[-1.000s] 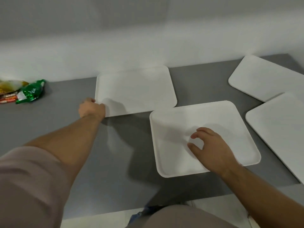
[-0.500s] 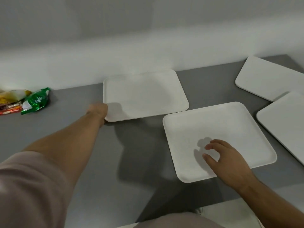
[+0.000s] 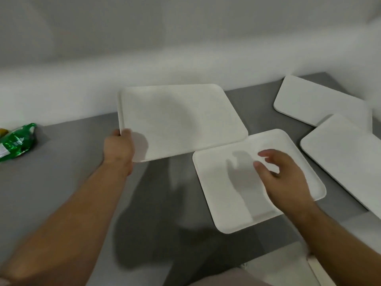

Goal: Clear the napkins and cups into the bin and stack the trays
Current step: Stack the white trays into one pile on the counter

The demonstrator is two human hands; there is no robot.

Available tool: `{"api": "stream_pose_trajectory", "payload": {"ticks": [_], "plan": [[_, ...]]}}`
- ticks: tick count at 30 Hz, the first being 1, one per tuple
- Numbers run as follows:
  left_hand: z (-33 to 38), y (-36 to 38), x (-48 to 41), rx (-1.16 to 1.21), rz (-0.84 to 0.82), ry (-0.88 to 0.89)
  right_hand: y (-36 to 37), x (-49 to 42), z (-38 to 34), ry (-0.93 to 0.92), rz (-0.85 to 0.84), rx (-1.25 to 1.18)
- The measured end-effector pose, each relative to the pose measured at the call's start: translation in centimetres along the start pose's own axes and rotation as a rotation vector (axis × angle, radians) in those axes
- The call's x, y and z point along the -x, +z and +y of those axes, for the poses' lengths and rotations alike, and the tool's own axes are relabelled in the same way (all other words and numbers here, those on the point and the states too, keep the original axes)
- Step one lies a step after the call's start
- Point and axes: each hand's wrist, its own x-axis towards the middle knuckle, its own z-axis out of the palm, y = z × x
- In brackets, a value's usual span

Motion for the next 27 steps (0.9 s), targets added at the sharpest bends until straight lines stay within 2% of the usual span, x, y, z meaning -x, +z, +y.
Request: {"api": "stream_pose_trajectory", "payload": {"ticks": [2,4,6,10,15,18,21,24,27], "plan": [[-0.7,0.9,2.7,-0.001,-0.038,0.046,-1.3,-1.8,-0.1,0.077,0.147,-0.067],[-1.9,2.2,5.7,0.02,-0.096,0.052,-2.3,-3.9,0.8,0.159,0.216,-0.086],[-3.2,3.6,8.9,0.046,-0.15,0.036,-3.3,-5.8,2.6,0.251,0.187,-0.047],[-5.6,5.8,14.5,0.013,-0.243,0.044,-4.9,-6.7,7.1,0.386,0.009,0.099],[-7.2,7.3,18.3,-0.143,-0.364,0.036,-5.6,-4.8,11.8,0.494,-0.023,0.208],[-8.1,6.8,18.5,-0.272,-0.494,0.087,-5.8,-4.5,13.6,0.518,-0.034,0.22],[-8.2,6.1,18.2,-0.499,-0.615,0.169,-5.9,-5.2,14.9,0.48,-0.053,0.245],[-8.3,6.0,18.2,-0.709,-0.647,0.258,-5.5,-6.2,15.6,0.403,-0.05,0.271],[-8.4,6.6,18.2,-0.763,-0.631,0.291,-5.1,-7.2,16.0,0.348,-0.046,0.294]]}}
